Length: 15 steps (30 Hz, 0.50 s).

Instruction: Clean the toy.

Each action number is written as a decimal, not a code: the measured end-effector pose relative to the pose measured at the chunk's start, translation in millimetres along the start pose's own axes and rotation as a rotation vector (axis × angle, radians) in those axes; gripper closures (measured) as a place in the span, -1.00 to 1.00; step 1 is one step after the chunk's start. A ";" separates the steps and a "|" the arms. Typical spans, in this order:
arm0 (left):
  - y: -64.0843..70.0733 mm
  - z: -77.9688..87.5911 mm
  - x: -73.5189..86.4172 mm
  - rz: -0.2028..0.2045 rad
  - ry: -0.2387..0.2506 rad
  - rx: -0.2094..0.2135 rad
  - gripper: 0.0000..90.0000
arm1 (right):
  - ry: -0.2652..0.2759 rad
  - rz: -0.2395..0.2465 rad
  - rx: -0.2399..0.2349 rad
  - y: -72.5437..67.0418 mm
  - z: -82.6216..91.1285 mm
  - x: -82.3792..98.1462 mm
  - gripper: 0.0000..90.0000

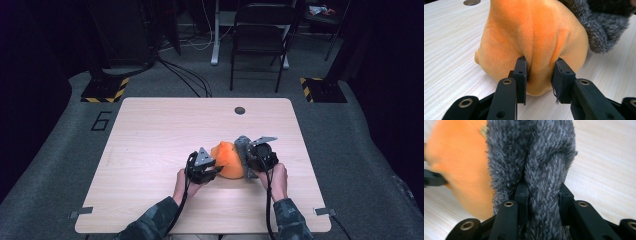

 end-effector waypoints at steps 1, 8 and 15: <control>0.0 -0.1 -0.4 -0.002 0.004 -0.003 0.49 | -0.005 -0.010 0.003 3.0 -1.5 2.5 0.53; -1.5 0.9 0.1 -0.002 0.019 0.001 0.49 | -0.102 -0.094 0.012 27.6 -27.0 30.6 0.54; -0.9 -0.5 1.4 0.004 0.019 0.009 0.49 | -0.110 -0.053 0.046 29.1 -18.6 25.0 0.59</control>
Point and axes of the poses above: each handheld gripper's, and its own axes: z roughly backward along the jaws, x roughly out of its underside, y roughly to its right, the point moved 6 cm from there along -z, roughly forward along the jaws, and after that the axes turned 7 degrees about -x, right-handed, at the moved point
